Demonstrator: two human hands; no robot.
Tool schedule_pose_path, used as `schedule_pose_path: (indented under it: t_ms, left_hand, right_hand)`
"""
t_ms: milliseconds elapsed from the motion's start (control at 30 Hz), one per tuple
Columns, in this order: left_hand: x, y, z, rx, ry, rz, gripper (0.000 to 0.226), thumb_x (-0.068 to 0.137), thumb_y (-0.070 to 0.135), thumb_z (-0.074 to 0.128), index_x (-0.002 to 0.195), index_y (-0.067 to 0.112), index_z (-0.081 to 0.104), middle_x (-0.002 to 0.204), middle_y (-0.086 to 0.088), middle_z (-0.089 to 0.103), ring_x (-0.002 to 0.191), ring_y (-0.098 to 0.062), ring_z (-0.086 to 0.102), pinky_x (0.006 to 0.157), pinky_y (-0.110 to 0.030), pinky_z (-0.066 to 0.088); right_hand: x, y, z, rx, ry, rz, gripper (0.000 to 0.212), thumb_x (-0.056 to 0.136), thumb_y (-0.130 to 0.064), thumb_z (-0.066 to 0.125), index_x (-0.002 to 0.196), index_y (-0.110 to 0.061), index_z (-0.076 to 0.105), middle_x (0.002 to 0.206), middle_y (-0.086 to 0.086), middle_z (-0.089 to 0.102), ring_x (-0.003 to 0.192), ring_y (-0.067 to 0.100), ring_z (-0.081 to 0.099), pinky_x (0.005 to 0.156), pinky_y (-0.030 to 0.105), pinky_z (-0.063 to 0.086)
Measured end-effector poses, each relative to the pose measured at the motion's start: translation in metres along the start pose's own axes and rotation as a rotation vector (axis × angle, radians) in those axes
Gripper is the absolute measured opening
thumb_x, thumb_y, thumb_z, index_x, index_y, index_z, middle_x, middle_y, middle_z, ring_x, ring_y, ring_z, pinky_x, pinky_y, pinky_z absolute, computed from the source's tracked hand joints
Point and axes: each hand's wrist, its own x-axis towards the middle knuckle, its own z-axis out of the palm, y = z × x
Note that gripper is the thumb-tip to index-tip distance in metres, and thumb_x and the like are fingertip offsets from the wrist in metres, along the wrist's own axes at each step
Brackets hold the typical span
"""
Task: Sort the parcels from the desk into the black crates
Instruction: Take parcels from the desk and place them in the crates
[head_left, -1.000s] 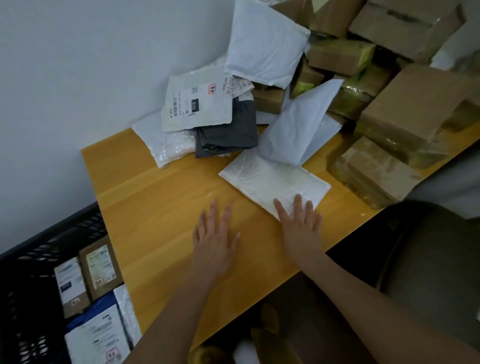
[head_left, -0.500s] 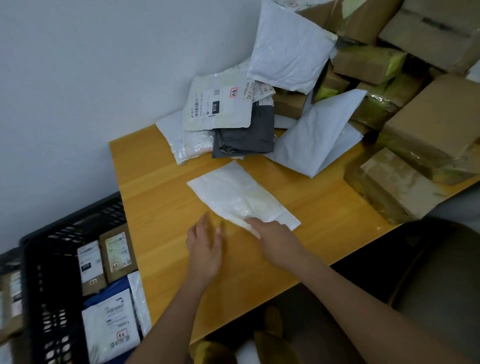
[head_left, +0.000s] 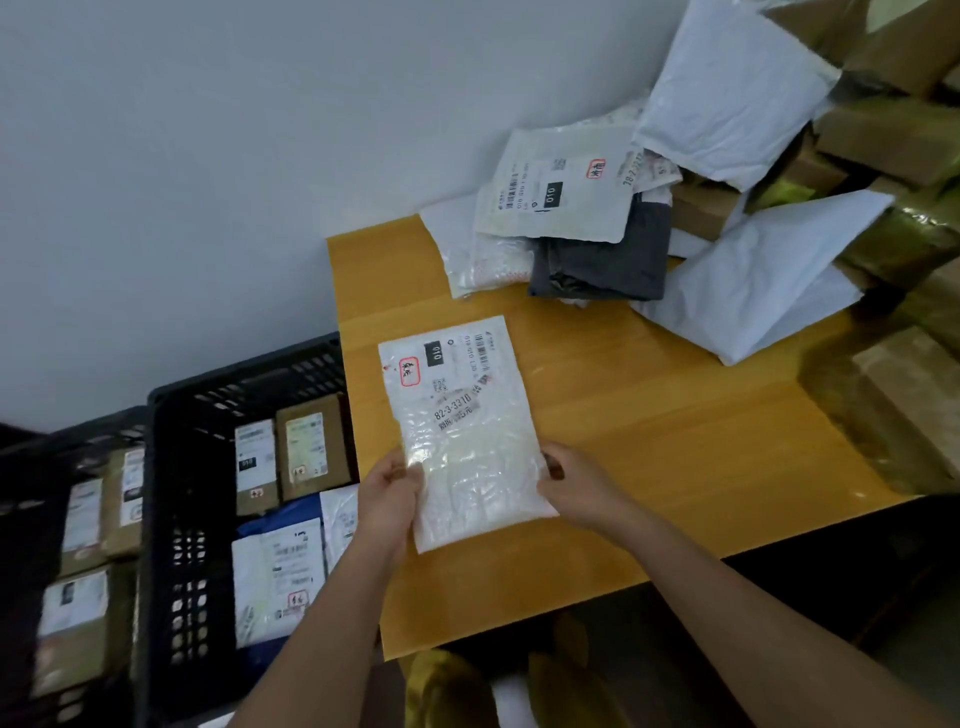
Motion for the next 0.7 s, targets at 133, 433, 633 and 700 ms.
schedule_pose_path:
  t_ms: [133, 433, 633, 700]
  left_hand:
    - [0.005, -0.015, -0.018, -0.006, -0.003, -0.035, 0.019, 0.098, 0.0, 0.052, 0.098, 0.013, 0.065, 0.109, -0.01, 0.07, 0.098, -0.027, 0.067, 0.088, -0.044, 0.055]
    - [0.011, -0.02, -0.019, -0.07, -0.004, -0.043, 0.015, 0.094, -0.003, 0.058, 0.095, 0.009, 0.066, 0.101, -0.011, 0.072, 0.084, -0.022, 0.068, 0.077, -0.036, 0.057]
    - [0.009, -0.012, -0.027, 0.173, -0.032, -0.074, 0.008, 0.087, 0.007, 0.072, 0.089, 0.009, 0.064, 0.105, -0.015, 0.071, 0.088, -0.027, 0.069, 0.081, -0.041, 0.058]
    - [-0.001, -0.003, -0.04, 0.432, -0.281, -0.136, 0.029, 0.081, 0.028, 0.08, 0.096, 0.007, 0.067, 0.098, -0.01, 0.075, 0.08, -0.02, 0.072, 0.071, -0.032, 0.059]
  right_hand:
    - [0.017, 0.016, 0.016, -0.077, 0.112, 0.018, 0.037, 0.092, -0.014, 0.061, 0.128, -0.021, 0.059, 0.12, 0.0, 0.06, 0.103, 0.016, 0.06, 0.088, 0.032, 0.053]
    - [0.036, 0.009, 0.03, -0.33, 0.256, 0.1, 0.023, 0.083, -0.013, 0.06, 0.097, -0.029, 0.051, 0.099, -0.004, 0.06, 0.092, 0.021, 0.058, 0.074, 0.035, 0.051]
    - [0.042, -0.005, 0.022, -0.41, 0.2, 0.208, 0.013, 0.089, -0.014, 0.054, 0.1, -0.019, 0.051, 0.105, 0.003, 0.059, 0.089, 0.023, 0.054, 0.068, 0.032, 0.041]
    - [0.045, -0.017, 0.007, -0.252, 0.323, 0.208, 0.022, 0.091, -0.009, 0.054, 0.111, -0.015, 0.053, 0.118, 0.009, 0.053, 0.091, 0.025, 0.053, 0.071, 0.034, 0.044]
